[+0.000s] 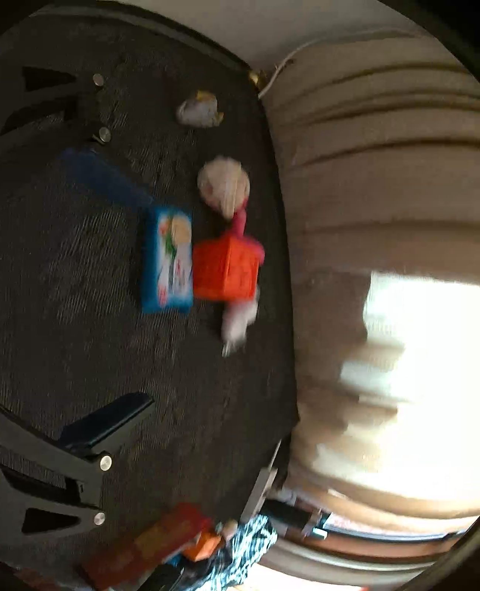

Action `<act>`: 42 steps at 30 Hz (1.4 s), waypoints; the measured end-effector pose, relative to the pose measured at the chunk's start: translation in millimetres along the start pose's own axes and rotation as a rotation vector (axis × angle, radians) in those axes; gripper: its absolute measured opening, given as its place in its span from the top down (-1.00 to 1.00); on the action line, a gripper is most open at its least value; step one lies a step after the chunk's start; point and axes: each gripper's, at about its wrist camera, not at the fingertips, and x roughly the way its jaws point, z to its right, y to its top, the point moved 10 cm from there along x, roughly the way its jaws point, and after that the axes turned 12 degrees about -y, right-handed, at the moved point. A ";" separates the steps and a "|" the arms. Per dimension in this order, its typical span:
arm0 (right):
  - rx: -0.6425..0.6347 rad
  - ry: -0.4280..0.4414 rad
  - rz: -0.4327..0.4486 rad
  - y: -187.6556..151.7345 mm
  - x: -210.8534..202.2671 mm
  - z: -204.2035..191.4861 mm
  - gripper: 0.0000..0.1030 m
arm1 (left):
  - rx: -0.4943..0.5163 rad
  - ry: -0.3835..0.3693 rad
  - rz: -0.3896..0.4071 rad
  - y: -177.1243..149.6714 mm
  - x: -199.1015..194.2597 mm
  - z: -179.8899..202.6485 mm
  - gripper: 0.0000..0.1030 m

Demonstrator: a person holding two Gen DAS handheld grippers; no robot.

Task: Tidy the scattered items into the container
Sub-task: 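Bring both tools back to the blue snack packet on the mat, then grasp the blue snack packet with the left tool while the right tool grasps the orange cube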

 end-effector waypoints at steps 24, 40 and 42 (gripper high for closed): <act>-0.181 0.072 -0.116 5.4 70.1 -101.2 -0.60 | -0.081 0.031 -0.176 -13.8 86.1 -52.8 -0.99; -0.147 0.207 -0.284 21.8 138.5 -181.8 -0.60 | -0.150 0.058 -0.084 9.7 45.1 -76.6 -0.65; -0.115 0.223 -0.305 27.9 147.9 -189.5 -0.60 | -0.144 0.071 -0.060 15.3 38.2 -84.1 -0.65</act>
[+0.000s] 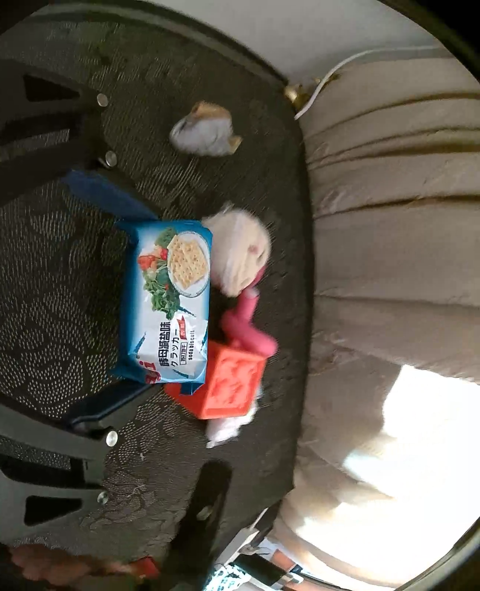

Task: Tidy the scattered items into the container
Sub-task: 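Grasp the blue snack packet with the left tool while the right tool grasps the orange cube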

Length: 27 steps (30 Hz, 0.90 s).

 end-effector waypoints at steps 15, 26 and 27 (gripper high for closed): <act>-0.045 -0.031 -0.059 14.1 60.0 -67.6 -0.60 | -0.152 0.068 0.133 32.0 -42.9 -68.4 -0.65; -0.096 0.073 -0.117 -4.5 72.4 -91.9 -0.66 | -0.159 0.054 0.138 30.2 -42.7 -64.4 -0.65; -0.102 0.087 -0.119 -6.4 72.8 -94.1 -0.61 | -0.162 0.052 0.138 30.1 -42.7 -64.5 -0.65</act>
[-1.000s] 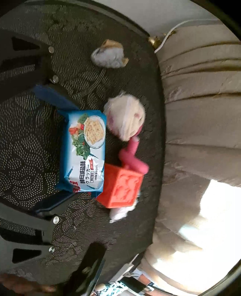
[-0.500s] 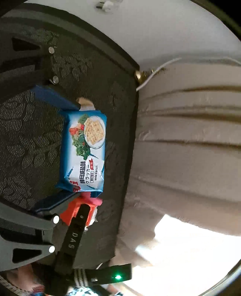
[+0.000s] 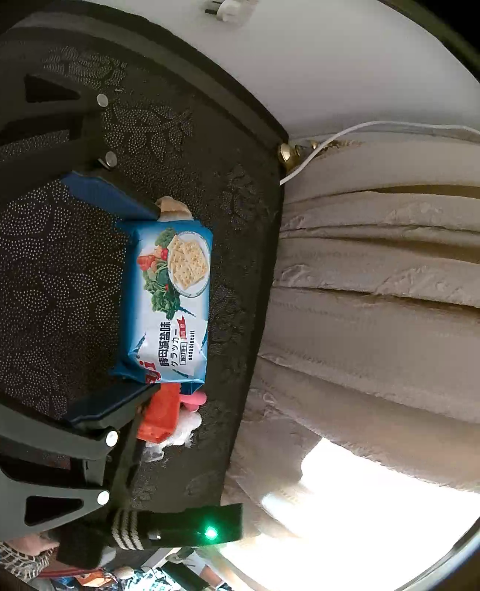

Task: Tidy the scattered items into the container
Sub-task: 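Grasp the blue snack packet with the left tool while the right tool grasps the orange cube, then carry the orange cube and blue packet into the red tin and release both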

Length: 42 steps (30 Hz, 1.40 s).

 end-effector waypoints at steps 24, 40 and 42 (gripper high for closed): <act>0.167 -0.321 0.350 -92.1 -220.3 189.8 -0.08 | 0.200 -0.144 -0.051 -37.6 -5.7 95.1 -0.65; 0.460 -0.581 0.311 -164.1 -290.6 400.0 -0.08 | 0.365 -0.270 -0.088 -75.4 -23.8 222.2 -0.65; 0.460 -0.573 0.292 -164.0 -282.7 408.8 -0.08 | 0.395 -0.286 -0.093 -80.2 -27.5 243.4 -0.65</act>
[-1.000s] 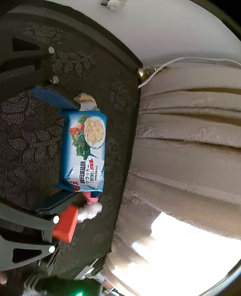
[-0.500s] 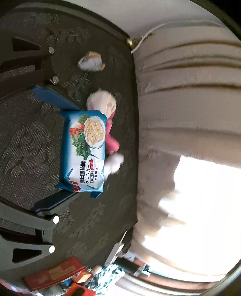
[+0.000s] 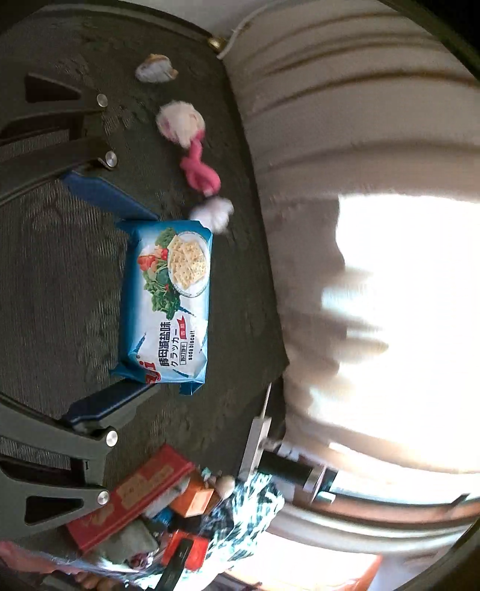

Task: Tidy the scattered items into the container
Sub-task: 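Carry the orange cube and blue packet into the red tin and release both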

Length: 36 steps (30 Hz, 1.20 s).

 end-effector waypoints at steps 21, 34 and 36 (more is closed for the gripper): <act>0.089 0.089 0.070 8.0 -20.2 49.1 -0.51 | 0.206 -0.263 -0.119 12.1 80.9 191.6 -0.65; 0.139 0.088 0.088 -4.5 -25.7 70.6 -0.51 | 0.274 -0.309 -0.206 -0.2 132.4 249.2 -0.84; 0.148 0.086 0.083 -6.6 -24.6 73.2 -0.51 | 0.268 -0.304 -0.214 -2.9 134.8 246.8 -0.84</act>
